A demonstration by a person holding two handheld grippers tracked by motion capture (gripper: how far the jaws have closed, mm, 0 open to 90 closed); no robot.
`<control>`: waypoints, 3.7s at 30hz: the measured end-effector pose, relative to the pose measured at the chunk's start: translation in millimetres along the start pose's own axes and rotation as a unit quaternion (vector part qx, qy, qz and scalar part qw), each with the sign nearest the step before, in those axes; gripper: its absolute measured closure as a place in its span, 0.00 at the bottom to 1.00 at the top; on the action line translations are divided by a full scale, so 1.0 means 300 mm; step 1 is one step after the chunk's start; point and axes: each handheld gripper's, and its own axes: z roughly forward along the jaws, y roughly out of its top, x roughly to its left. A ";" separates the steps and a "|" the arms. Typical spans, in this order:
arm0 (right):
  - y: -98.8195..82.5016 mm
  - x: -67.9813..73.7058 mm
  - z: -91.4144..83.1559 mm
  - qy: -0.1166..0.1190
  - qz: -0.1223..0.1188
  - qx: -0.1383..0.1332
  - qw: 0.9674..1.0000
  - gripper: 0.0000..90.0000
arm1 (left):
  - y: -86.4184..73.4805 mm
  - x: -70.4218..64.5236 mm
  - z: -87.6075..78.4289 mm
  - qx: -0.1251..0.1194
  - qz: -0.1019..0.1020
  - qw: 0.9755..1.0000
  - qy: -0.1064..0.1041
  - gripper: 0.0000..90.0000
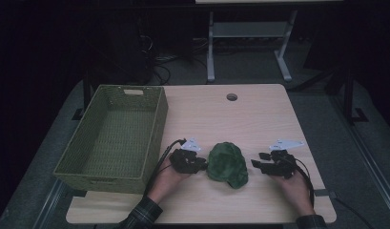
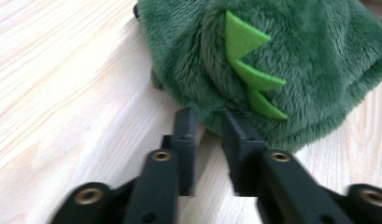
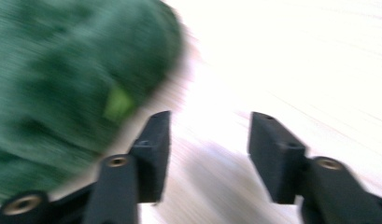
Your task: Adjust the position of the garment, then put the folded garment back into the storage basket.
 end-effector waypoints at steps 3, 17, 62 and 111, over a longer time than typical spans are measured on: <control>-0.030 -0.031 -0.011 -0.031 0.007 0.005 0.999 0.37 | 0.000 -0.008 -0.021 0.007 0.007 1.000 0.006 0.66; -0.070 -0.079 0.003 -0.074 0.005 0.005 0.997 0.12 | 0.079 -0.073 -0.061 0.036 0.049 0.998 0.005 0.31; -0.070 -0.078 0.002 -0.076 0.008 0.004 0.997 0.13 | 0.166 -0.066 0.180 0.152 0.111 0.981 -0.038 0.14; -0.070 -0.078 0.001 -0.078 0.012 0.003 0.997 0.15 | 0.266 -0.095 0.028 0.135 0.053 0.987 -0.063 0.71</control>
